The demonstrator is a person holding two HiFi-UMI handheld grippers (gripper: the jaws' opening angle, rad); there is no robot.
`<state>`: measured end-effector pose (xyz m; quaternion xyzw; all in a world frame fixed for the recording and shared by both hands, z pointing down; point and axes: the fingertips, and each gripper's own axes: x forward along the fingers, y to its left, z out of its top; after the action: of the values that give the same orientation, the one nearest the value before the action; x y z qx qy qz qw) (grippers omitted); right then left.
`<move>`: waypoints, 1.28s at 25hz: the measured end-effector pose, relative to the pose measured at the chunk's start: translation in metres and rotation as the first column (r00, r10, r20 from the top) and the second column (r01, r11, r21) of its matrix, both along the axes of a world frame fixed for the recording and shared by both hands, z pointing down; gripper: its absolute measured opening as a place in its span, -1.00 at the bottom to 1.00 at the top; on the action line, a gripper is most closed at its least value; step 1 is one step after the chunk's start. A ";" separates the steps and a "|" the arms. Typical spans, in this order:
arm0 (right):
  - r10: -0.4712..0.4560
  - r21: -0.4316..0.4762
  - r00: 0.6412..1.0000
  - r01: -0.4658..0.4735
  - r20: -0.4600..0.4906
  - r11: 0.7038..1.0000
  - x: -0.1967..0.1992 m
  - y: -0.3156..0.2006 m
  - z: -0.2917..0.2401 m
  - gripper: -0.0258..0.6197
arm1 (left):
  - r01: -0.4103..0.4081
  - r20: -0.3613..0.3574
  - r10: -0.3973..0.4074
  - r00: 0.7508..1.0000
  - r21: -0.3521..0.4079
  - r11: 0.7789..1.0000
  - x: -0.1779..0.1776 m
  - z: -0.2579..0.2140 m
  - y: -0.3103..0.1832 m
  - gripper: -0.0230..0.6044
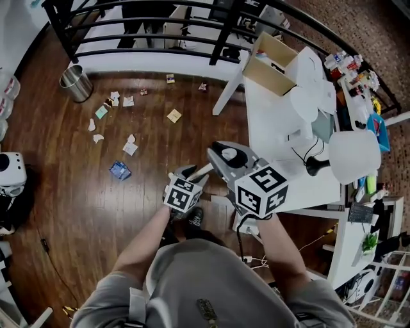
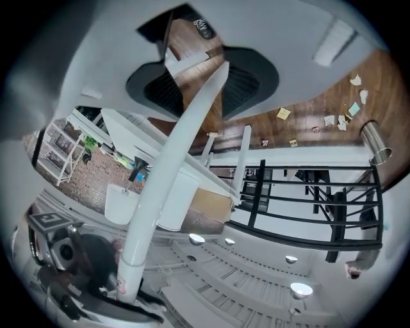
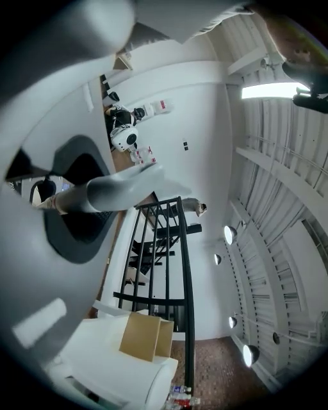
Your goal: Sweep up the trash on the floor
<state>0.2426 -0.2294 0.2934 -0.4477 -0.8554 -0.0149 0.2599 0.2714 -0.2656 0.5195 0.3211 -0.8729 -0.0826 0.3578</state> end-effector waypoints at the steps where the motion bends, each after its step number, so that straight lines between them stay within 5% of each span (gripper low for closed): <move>1: -0.016 -0.008 1.000 0.016 0.001 1.000 0.003 0.004 -0.003 -0.74 | 0.004 0.009 -0.004 1.000 -0.001 1.000 -0.002 -0.002 0.002 -0.32; 5: -0.056 -0.036 0.998 0.056 -0.005 0.998 0.008 0.014 -0.007 -0.73 | 0.012 0.040 -0.011 0.999 -0.036 0.999 -0.006 -0.005 0.012 -0.50; 14: -0.198 -0.091 0.979 0.193 -0.046 0.977 0.015 0.068 0.007 -0.73 | 0.124 0.015 -0.123 0.992 -0.116 0.985 0.002 0.007 0.090 -0.48; 32: -0.435 -0.069 0.885 0.429 -0.169 0.900 0.053 0.315 0.086 -0.73 | 0.330 -0.060 -0.349 0.935 -0.207 0.921 0.049 0.080 0.348 -0.46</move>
<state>0.2953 0.0857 0.3792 -0.6301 -0.7073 -0.0192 0.3198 0.3201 0.0820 0.5990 0.1243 -0.9012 -0.0734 0.4087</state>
